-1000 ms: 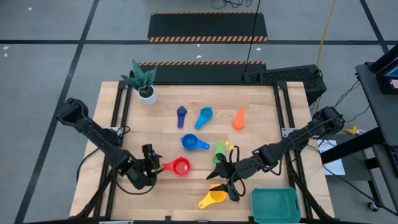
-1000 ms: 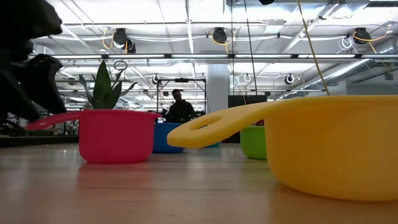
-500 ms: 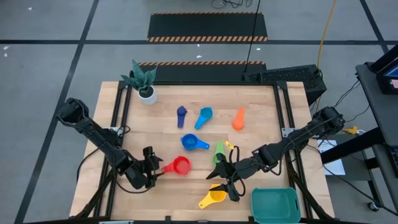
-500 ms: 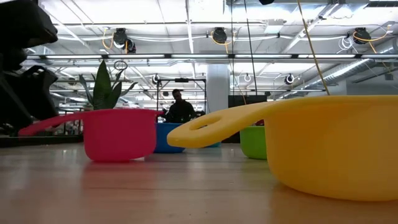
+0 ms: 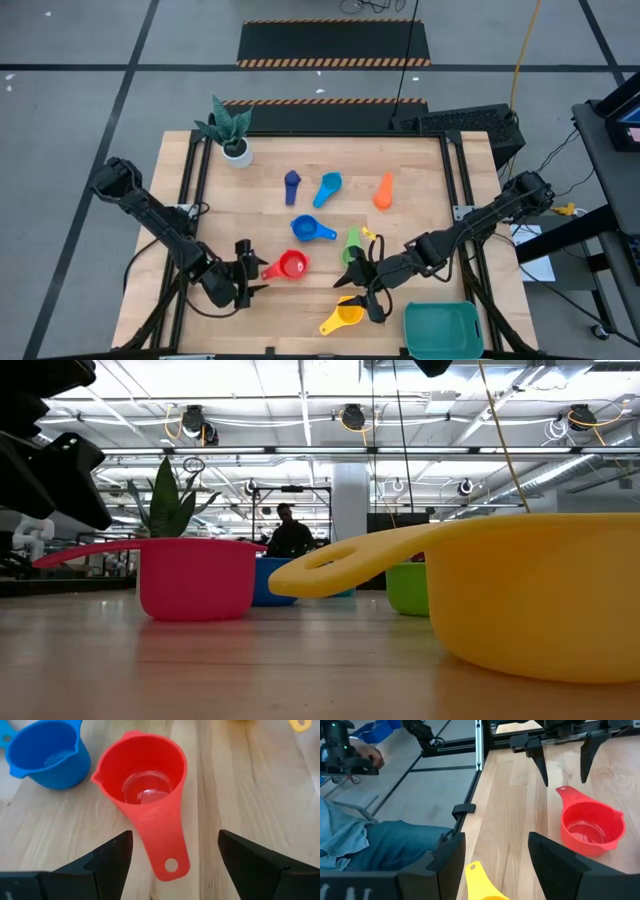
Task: Nest measuring cups in basket
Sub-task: Adjust the red measuring cup
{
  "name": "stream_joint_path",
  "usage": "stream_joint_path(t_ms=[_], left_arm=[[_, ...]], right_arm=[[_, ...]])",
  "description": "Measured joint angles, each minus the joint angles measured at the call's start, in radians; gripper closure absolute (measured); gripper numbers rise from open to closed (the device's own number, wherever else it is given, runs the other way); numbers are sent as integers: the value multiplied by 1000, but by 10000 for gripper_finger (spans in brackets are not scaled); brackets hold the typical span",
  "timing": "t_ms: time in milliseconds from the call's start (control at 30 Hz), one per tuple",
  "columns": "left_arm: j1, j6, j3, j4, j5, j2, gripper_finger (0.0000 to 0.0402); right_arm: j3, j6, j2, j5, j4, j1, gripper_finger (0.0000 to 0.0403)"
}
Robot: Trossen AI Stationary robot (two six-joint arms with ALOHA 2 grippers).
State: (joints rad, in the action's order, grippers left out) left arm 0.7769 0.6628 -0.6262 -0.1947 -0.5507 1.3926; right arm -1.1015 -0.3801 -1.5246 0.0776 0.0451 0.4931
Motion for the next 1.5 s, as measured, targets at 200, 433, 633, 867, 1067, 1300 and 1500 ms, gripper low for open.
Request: stream_joint_path(t_ms=[200,433,633,867,1067,1300,1500], left_arm=[[33,105,0,-75,1,0,106],[74,242,17,-116,-31,0,106],[90,340,52,-104,-72,0,106],[75,300,54,-1,-93,43,106],[59,320,55,43,-95,153,106],[25,267,48,135,-132,249,106],[-32,200,47,196,-139,265,106]], right_arm=[[0,0,0,0,-13,0,193],[0,-1,0,0,-13,0,193],[0,0,0,0,-13,0,193],[0,-1,0,0,-13,0,193],[0,0,0,0,-29,0,193],[0,0,0,0,-30,0,193],[0,1,0,0,-32,0,193]])
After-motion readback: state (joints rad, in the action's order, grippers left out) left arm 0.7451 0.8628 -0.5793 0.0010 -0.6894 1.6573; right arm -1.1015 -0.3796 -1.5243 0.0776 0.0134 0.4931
